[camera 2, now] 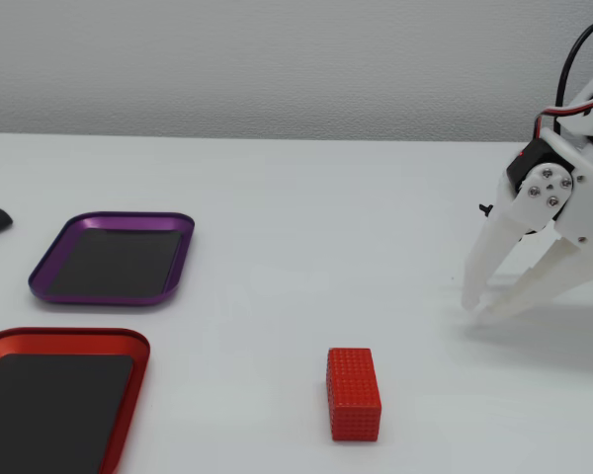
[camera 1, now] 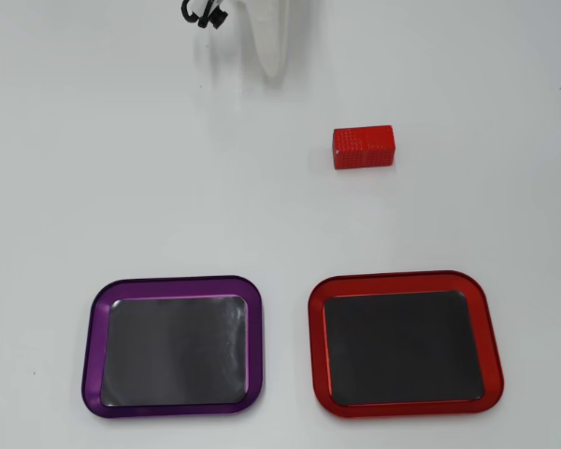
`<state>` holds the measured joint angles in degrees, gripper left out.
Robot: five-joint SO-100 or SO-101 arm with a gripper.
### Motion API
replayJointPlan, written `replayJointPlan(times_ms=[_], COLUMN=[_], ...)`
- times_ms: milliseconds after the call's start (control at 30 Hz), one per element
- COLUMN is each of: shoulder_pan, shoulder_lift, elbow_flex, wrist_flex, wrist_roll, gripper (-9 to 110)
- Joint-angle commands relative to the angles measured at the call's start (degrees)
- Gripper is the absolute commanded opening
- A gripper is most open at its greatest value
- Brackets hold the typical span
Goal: Grasp a red block and put it in the left red dish.
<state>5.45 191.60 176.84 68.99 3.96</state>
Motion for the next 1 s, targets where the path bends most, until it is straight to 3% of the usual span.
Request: replayJointPlan(times_ms=[0,600,967], shoulder_pan=[-0.35,0.00,-3.34], shoulder_lift=[5.10,5.10,-0.70], elbow_flex=[0.35,-0.09,-20.65], wrist_flex=[-0.88,-1.14,-5.98], wrist_roll=[-0.79,-0.79,-0.70], gripper=[0,0,0])
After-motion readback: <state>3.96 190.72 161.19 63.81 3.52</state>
